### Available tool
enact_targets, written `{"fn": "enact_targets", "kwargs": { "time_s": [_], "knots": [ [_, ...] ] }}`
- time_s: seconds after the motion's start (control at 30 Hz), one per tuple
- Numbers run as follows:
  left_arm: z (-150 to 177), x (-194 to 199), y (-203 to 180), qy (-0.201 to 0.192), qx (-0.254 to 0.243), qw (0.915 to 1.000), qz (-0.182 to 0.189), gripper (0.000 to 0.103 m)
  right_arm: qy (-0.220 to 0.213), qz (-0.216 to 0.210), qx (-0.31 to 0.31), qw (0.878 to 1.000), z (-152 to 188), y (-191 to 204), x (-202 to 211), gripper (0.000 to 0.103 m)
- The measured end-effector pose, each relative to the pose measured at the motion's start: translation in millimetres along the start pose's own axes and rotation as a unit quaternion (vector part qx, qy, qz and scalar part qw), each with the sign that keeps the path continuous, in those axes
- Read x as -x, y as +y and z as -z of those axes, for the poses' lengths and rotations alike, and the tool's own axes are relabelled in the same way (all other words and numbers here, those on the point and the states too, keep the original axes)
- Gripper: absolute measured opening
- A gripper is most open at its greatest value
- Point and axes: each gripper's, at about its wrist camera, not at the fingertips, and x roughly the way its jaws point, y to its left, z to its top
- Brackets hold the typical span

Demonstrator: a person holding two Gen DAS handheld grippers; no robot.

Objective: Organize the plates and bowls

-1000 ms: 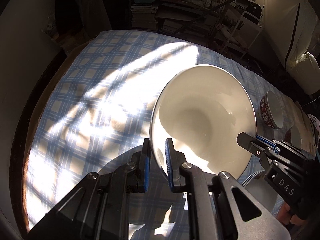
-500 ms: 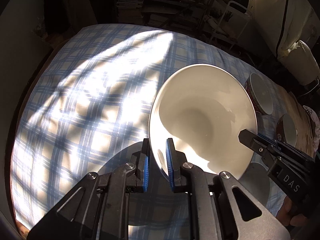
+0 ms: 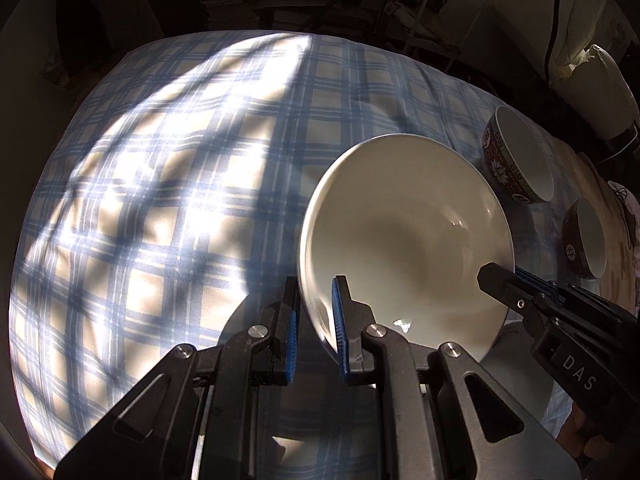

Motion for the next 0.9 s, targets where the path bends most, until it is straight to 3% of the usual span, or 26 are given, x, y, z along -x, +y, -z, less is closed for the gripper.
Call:
{"fn": "enact_targets", "kwargs": {
  "time_s": [0.47,0.9],
  "knots": [
    [-2,-7,-10,0.002,-0.027,0.9992,-0.030,0.018,0.006,-0.005,-0.009,1.000,-4,-4,-8,0.014],
    [-2,-5,-13,0.003,-0.028,0.9990,-0.034,0.018,0.010,-0.025,-0.025,0.999,-13,-12,-11,0.014]
  ]
}}
